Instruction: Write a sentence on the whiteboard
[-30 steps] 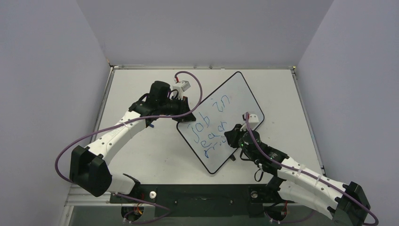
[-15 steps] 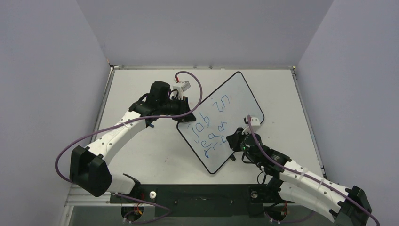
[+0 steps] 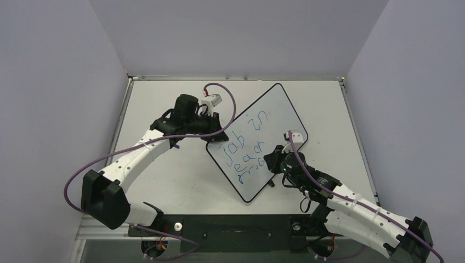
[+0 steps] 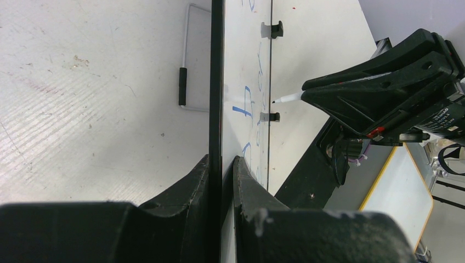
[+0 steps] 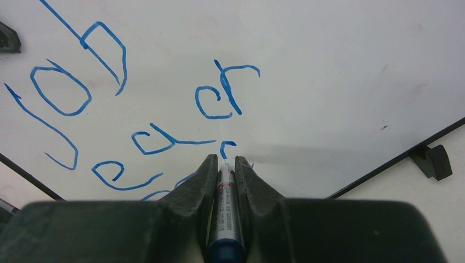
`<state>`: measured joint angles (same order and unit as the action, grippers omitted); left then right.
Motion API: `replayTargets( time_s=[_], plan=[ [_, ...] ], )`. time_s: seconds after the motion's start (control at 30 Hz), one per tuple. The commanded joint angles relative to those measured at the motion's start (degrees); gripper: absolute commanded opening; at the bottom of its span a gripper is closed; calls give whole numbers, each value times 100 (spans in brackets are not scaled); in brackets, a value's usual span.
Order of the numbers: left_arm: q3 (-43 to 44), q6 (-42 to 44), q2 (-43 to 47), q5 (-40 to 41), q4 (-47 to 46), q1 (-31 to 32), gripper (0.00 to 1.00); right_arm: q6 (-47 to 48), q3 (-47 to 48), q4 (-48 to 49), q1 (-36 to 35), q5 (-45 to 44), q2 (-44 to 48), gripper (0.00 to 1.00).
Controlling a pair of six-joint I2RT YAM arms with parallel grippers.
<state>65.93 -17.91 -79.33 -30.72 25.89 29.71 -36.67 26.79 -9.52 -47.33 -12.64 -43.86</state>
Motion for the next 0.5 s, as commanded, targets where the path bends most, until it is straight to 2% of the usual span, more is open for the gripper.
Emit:
replayTargets(
  time_s=[0.0,0.47],
  plan=[
    [-90,517,53,681,305,52,0,146,332,238,-21,-152,-164,0],
    [-97,518,45,677,289,52,0,209,393,451,26,-267,-486,0]
  ],
)
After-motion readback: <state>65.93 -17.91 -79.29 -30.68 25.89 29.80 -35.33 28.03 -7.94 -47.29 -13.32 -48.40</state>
